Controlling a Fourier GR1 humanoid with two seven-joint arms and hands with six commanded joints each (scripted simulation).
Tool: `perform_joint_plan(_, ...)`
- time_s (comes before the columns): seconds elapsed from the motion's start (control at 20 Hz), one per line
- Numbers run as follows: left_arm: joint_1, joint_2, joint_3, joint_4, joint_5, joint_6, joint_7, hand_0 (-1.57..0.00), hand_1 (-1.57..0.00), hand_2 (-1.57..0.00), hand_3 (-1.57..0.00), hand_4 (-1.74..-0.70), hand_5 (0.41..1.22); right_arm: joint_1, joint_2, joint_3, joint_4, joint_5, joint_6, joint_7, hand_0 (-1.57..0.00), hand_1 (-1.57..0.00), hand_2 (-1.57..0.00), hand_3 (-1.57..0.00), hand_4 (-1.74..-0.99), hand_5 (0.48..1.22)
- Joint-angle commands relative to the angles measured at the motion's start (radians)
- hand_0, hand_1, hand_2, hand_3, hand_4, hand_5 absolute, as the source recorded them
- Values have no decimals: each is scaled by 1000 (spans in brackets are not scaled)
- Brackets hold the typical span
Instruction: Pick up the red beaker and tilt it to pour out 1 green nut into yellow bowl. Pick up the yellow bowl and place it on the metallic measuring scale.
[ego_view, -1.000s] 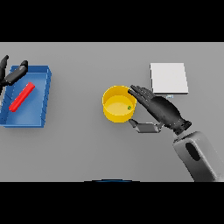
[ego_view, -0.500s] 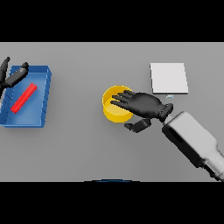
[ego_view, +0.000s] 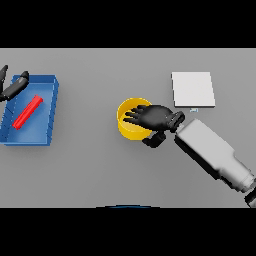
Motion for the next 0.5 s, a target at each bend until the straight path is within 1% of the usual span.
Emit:
perform_joint_plan(0.0,2,3,4,4,0,0,-7,1,1,1,1,-717,684,-11,2,2,-2,-5,23,-3,1,1,1,1,-1275,735)
perform_joint_plan(0.1,-3,2,0,-3,-2,6,3,1,1,1,1,-717,688,-22,12,9,7,-5,41,3,1,1,1,1,-1290,746)
perform_joint_plan(0.15,3,7,3,-14,2,3,-6,1,1,1,1,-718,688,-23,26,9,27,-6,41,16,1,1,1,1,-1297,753)
perform_joint_plan(0.2,5,8,4,-16,6,-3,-12,1,1,1,1,-719,686,-19,26,-1,21,-17,49,20,1,1,1,1,-1305,763)
perform_joint_plan(0.3,6,11,3,-19,5,1,-3,1,1,1,1,-713,686,-16,45,-4,44,-20,60,48,-3,-16,-19,-43,-1336,810)
perform_joint_plan(0.35,7,15,5,-18,6,-3,-9,1,1,1,1,-712,689,-8,43,-4,39,-22,65,49,-110,-97,-86,-96,-1360,842)
perform_joint_plan(0.4,6,11,5,-18,6,0,-9,1,1,1,1,-714,691,-7,47,-1,33,-19,65,48,-287,-236,-176,-173,-1387,873)
perform_joint_plan(0.45,7,14,8,-21,10,5,-3,1,1,1,1,-716,692,-17,40,3,44,-12,53,28,-544,-473,-310,-262,-1420,943)
